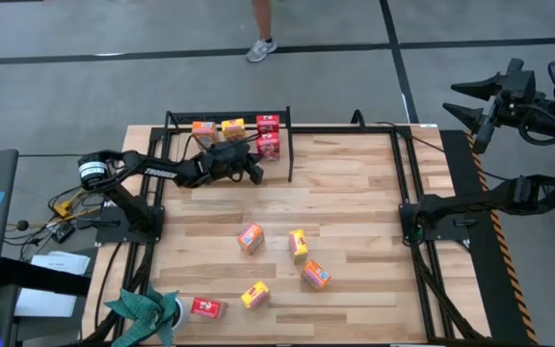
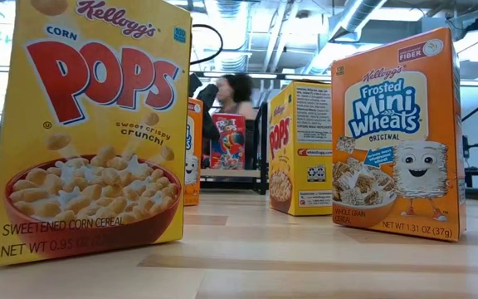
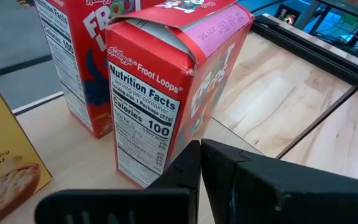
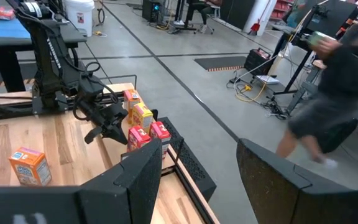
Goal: Stack cereal on shelf
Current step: Put the top red cereal box on the shelf aligned with the other red cereal box
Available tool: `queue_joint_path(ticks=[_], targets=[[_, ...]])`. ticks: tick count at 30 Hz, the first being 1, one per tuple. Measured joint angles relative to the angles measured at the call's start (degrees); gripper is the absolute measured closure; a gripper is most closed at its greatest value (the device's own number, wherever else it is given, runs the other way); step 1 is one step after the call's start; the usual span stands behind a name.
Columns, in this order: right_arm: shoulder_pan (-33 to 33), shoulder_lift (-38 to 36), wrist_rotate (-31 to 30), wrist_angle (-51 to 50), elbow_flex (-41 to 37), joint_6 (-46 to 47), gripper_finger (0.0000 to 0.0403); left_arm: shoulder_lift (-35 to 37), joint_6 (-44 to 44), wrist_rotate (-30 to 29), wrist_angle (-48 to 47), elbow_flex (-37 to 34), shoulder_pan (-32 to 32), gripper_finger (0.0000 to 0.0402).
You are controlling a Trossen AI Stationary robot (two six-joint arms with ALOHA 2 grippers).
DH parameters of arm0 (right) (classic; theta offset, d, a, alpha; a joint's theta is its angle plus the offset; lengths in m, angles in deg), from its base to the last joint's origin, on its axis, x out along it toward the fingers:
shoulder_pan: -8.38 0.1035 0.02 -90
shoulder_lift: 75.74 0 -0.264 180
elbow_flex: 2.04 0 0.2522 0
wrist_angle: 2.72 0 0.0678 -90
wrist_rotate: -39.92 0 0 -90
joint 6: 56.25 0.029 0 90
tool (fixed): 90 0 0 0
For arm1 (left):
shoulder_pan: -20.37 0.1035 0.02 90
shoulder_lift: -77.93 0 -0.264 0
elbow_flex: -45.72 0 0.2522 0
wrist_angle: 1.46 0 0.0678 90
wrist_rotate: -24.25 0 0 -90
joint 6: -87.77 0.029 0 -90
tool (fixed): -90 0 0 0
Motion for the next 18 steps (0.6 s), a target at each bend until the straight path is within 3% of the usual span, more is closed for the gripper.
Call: queue_joint_path(ticks=[18], targets=[[0.0, 0.0, 0.0, 0.02, 0.0, -0.21, 0.0171, 0.0, 0.81, -3.01, 0.21, 0.02, 0.28, 0.0401]])
